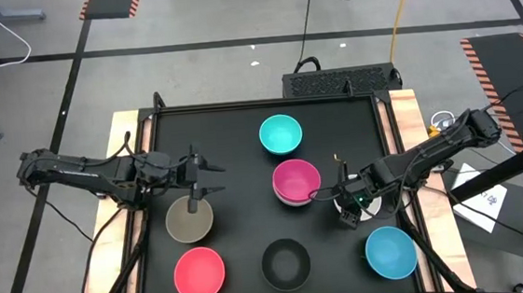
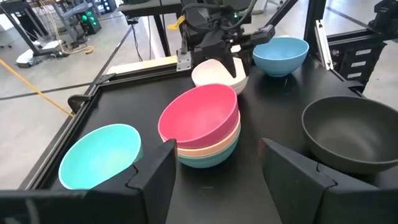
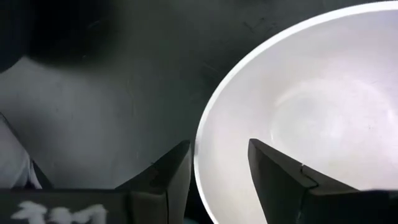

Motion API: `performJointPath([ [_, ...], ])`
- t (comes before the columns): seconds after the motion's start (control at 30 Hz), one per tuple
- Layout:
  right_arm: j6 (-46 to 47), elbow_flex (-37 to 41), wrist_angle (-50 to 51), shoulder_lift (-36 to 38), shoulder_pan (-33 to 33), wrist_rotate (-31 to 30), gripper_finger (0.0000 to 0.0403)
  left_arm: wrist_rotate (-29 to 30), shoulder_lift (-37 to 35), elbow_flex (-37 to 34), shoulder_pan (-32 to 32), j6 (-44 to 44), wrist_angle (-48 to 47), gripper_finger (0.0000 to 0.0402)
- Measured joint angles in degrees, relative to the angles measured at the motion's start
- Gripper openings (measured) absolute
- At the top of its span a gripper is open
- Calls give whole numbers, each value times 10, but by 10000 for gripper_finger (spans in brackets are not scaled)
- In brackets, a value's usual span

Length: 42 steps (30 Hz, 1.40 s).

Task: Nest bowls inside each other
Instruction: Stack the white bowl on top of the pink bowl

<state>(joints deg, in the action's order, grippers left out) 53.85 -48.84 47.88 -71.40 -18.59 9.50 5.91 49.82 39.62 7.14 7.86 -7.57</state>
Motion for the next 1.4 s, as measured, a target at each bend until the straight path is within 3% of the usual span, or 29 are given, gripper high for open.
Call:
performJointPath([
  [0.37, -21, -1, -3, 0, -20, 28, 151, 0, 0, 0, 0, -1, 0, 230],
  [0.77, -35, -1, 8, -58, -21, 33, 146, -5, 0, 0, 1, -2, 2, 230],
  [0.9, -44, -1, 21, -70, -19, -5, 114, -5, 0, 0, 1, -2, 1, 230],
  [1.07, -67, -2, 21, -70, -17, -53, 17, -5, 0, 0, 1, -2, 1, 230],
  [1.4, -96, -8, 38, -55, -13, -158, 1, -5, 0, 0, 1, -2, -3, 230],
])
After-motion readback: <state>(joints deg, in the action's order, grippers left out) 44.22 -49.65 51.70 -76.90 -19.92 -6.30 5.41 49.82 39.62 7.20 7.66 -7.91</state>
